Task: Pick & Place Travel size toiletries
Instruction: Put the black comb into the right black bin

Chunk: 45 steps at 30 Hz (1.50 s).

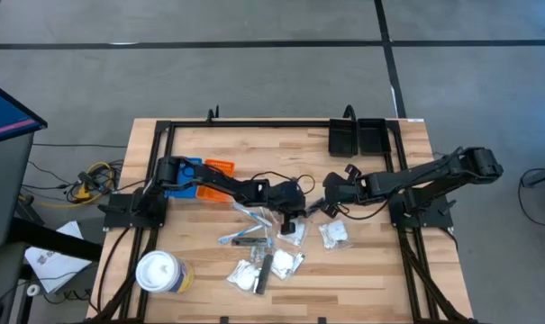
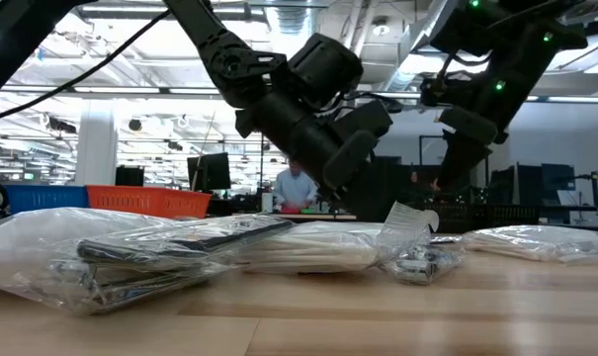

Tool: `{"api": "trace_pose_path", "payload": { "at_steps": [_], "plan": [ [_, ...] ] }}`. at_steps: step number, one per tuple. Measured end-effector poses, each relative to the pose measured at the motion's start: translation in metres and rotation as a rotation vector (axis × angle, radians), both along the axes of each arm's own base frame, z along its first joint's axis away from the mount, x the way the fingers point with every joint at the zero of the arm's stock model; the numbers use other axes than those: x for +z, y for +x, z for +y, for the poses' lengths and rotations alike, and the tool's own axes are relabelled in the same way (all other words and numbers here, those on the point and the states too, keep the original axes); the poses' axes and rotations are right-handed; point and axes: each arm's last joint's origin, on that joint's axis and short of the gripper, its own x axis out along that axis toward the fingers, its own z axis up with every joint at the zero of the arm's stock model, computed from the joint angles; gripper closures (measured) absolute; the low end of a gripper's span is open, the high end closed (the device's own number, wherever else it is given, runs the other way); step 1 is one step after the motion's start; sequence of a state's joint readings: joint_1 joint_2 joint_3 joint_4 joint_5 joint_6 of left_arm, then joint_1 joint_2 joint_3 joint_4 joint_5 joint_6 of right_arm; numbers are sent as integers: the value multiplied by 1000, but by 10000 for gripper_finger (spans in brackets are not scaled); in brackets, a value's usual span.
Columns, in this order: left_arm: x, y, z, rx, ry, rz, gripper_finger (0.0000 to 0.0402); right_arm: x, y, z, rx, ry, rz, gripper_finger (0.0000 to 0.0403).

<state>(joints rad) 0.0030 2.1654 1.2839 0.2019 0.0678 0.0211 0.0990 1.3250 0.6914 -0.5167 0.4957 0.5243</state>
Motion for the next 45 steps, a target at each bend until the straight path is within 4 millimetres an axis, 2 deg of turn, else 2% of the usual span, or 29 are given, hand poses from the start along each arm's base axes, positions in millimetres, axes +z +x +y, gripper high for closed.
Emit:
{"api": "trace_pose_path", "payload": {
  "at_steps": [6, 21, 33, 45],
  "plan": [
    [5, 4, -1, -18, 6, -21, 401, -3, -1, 0, -13, 6, 2, 403],
    [-4, 2, -1, -26, 13, 50, 401, -3, -1, 3, -9, 9, 1, 403],
    [-4, -3, 16, 41, 71, 165, 401, -3, -2, 3, -8, 9, 1, 403],
    [15, -21, 16, 72, 113, 289, 401, -4, -3, 7, 10, 7, 15, 403]
  ]
}}
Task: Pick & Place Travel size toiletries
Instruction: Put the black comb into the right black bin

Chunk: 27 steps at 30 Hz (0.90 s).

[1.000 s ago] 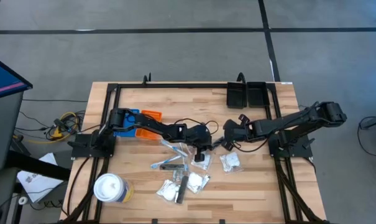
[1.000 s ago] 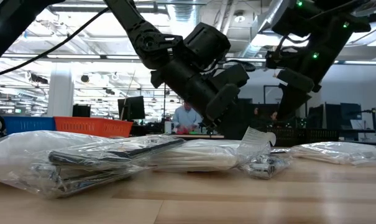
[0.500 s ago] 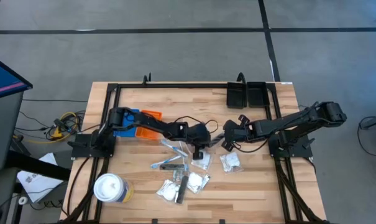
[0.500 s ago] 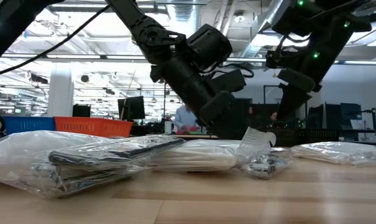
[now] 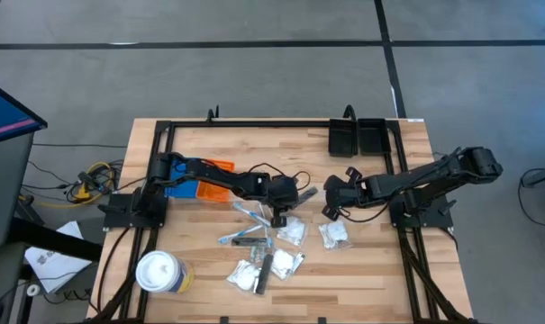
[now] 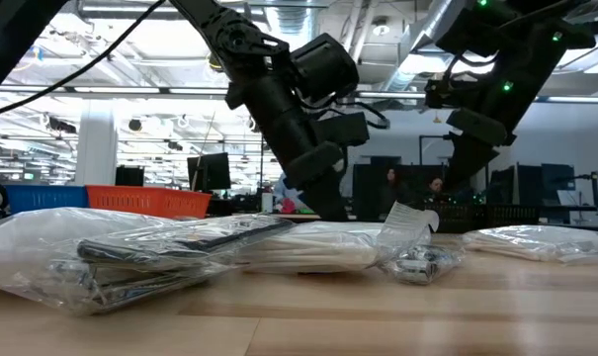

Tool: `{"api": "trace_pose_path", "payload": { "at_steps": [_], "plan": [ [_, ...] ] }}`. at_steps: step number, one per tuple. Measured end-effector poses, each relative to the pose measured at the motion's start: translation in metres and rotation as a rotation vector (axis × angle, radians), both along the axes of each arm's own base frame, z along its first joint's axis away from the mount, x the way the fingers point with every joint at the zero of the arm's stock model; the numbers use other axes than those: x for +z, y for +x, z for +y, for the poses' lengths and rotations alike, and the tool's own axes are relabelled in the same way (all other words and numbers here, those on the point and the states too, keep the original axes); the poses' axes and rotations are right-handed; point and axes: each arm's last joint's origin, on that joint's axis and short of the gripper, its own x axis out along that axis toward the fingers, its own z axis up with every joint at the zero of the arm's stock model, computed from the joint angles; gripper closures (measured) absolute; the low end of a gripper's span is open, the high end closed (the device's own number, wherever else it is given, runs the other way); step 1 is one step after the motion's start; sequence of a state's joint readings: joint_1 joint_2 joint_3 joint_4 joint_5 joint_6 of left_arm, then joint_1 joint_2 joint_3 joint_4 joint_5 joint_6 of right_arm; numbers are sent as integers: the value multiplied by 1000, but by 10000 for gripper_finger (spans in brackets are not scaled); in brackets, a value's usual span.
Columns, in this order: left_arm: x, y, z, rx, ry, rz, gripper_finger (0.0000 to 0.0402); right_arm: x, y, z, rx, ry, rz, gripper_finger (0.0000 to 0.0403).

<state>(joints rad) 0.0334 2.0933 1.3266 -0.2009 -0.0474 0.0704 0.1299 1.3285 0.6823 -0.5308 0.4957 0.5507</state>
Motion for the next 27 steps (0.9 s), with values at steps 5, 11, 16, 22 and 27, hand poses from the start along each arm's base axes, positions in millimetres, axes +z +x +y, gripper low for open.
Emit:
{"api": "trace_pose_path", "payload": {
  "at_steps": [5, 11, 16, 22, 27],
  "plan": [
    [4, 2, 1, 10, 14, -69, 401, 0, 0, 0, 2, 1, -6, 403],
    [7, 6, 3, 65, 66, -128, 401, -2, 11, 6, 138, 11, -140, 403],
    [6, 7, 4, 119, 57, -230, 401, -6, 9, 5, 348, 121, -423, 403],
    [8, 9, 15, 168, 41, -304, 401, 3, -13, -5, 274, 100, -499, 403],
    [9, 12, 28, 167, 8, -359, 401, 2, -21, -8, 218, 70, -488, 403]
  ]
}}
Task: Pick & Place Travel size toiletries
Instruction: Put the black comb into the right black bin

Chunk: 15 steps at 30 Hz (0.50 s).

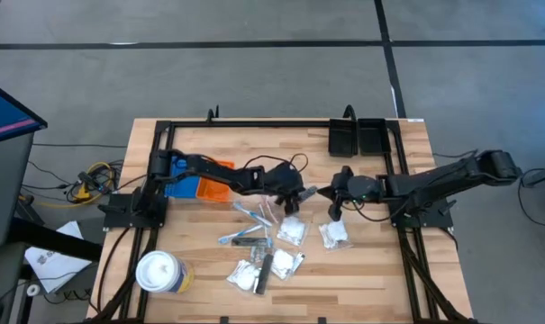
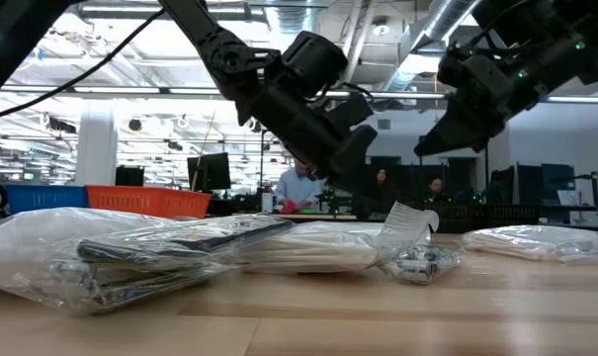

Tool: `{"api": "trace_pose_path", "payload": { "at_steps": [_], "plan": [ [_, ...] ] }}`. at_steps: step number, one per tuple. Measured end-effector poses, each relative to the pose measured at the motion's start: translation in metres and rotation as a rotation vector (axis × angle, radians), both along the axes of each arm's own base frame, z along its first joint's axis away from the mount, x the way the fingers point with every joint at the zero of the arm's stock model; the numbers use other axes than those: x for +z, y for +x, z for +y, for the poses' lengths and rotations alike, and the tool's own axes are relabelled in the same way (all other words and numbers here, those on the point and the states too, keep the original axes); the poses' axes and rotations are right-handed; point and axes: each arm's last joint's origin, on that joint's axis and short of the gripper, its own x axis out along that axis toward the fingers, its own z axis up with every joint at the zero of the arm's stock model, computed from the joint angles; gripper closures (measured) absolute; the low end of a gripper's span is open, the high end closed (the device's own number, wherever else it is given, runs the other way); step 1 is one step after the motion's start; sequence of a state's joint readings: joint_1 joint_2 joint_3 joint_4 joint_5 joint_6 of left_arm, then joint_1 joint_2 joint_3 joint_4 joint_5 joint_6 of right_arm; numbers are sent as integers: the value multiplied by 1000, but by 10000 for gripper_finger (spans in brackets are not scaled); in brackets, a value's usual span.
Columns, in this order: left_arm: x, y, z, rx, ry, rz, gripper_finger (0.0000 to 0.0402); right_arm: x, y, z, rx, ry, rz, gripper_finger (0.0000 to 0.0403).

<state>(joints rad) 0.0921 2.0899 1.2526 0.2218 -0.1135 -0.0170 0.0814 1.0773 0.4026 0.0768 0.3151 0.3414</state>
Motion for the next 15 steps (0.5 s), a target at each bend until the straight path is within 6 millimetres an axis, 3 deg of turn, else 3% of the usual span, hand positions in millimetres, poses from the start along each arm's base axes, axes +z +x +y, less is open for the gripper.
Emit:
{"api": "trace_pose_path", "payload": {
  "at_steps": [5, 15],
  "plan": [
    [0, -1, 12, 27, -29, -6, 401, -3, 1, 0, -4, 5, 11, 403],
    [-20, 17, 9, 2, -30, 60, 401, -5, 1, -7, -55, 26, 25, 403]
  ]
}}
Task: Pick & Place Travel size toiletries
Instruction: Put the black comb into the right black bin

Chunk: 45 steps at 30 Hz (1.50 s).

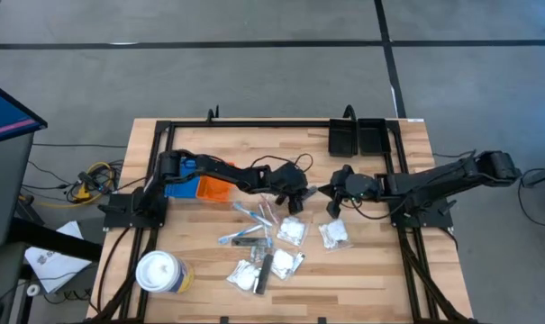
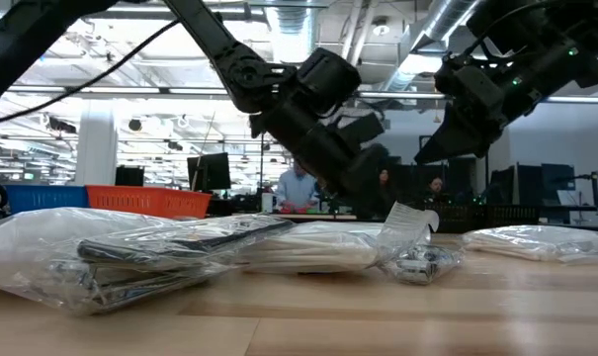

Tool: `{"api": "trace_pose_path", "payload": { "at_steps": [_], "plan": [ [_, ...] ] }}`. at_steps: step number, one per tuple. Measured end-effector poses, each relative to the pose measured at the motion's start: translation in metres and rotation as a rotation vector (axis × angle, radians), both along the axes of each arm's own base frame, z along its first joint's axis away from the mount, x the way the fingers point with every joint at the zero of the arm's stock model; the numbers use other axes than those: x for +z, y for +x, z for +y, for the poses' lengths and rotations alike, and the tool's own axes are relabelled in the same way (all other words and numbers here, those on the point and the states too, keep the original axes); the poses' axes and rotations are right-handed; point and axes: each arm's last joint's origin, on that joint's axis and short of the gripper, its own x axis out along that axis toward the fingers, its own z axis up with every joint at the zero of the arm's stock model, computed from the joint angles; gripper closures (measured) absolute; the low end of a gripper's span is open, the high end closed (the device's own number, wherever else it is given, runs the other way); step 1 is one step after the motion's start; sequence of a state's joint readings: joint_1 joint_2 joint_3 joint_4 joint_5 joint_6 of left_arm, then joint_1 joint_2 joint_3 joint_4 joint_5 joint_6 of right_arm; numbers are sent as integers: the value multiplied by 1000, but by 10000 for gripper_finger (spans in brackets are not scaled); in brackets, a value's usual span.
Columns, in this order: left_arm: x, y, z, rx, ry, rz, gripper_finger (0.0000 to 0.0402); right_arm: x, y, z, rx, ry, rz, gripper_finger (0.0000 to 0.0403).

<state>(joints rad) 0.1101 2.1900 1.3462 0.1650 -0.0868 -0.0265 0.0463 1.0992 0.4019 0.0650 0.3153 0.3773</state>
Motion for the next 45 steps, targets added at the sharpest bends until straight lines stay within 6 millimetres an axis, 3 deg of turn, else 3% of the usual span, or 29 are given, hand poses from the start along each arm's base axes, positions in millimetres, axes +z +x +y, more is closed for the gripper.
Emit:
{"api": "trace_pose_path", "payload": {
  "at_steps": [8, 13, 21, 27, 32, 36, 45],
  "plan": [
    [-20, 26, 3, -23, -11, 29, 401, -1, -1, -1, -4, 1, 15, 403],
    [-26, 28, -6, -117, 22, 64, 401, -3, -2, 0, -2, -1, 41, 403],
    [-11, 19, -22, -287, 53, 132, 401, -7, -6, -1, -14, 12, 91, 403],
    [-4, 11, -44, -386, 89, 134, 401, -8, -6, -1, -25, 26, 95, 403],
    [12, 1, -58, -376, 146, 101, 401, -11, -5, 0, -21, 51, 109, 403],
    [26, -5, -56, -358, 163, 34, 401, -15, -3, 0, -17, 53, 126, 403],
    [10, -25, -49, -365, 51, 160, 401, -26, 4, 2, 54, 87, 162, 403]
  ]
}}
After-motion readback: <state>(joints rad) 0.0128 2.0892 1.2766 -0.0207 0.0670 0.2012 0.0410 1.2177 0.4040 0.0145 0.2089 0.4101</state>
